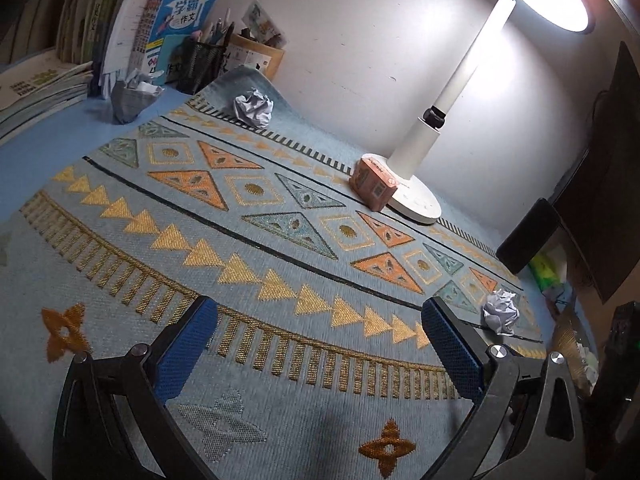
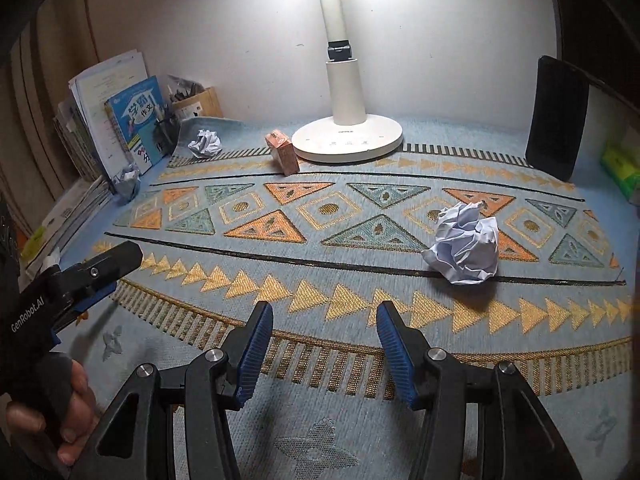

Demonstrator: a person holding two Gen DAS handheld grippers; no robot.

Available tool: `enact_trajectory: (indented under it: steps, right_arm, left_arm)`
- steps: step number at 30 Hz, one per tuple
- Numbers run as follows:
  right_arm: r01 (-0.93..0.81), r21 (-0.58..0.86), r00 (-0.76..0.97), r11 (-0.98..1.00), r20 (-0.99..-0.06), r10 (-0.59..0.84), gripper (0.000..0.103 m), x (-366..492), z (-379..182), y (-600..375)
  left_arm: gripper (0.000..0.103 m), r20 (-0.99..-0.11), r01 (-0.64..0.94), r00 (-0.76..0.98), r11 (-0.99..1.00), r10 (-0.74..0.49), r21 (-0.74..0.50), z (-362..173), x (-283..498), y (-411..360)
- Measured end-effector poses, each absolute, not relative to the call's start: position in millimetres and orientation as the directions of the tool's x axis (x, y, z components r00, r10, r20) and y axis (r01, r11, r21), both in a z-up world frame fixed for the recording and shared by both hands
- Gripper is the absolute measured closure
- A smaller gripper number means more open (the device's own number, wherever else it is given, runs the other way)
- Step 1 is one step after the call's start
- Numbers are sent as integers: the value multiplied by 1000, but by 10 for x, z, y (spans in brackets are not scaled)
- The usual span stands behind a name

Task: Organize objects
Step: 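Move both open tools back over the mat, then reach the left tool to the pink capybara box while the right tool approaches a paper ball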

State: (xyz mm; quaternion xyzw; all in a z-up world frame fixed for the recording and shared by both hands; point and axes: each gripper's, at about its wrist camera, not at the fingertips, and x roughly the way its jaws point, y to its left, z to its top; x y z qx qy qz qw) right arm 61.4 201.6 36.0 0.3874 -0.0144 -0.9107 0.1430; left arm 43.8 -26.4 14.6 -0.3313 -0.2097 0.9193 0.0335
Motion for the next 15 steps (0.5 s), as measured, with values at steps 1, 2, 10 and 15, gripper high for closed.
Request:
enact_trajectory:
  steps: [1, 2, 10, 15]
  right_arm:
    - [249, 134, -661, -959, -701, -269, 51, 615, 361, 2016]
    - [247, 132, -661, -960, -701, -266, 50, 613, 360, 2017]
    - [228, 114, -678, -967, -694, -242, 50, 632, 381, 2028]
    - [67, 139, -774, -988, -617, -140, 46, 776, 567, 2371]
  left_arm:
    - [1, -598, 74, -777, -913, 199, -400, 149, 437, -248]
    - [1, -601, 71, -775, -917, 197, -392, 147, 431, -230]
    - [1, -606, 71, -771, -920, 195, -386, 136, 428, -232]
    - [1, -635, 34, -740, -931, 221, -363, 174, 364, -156]
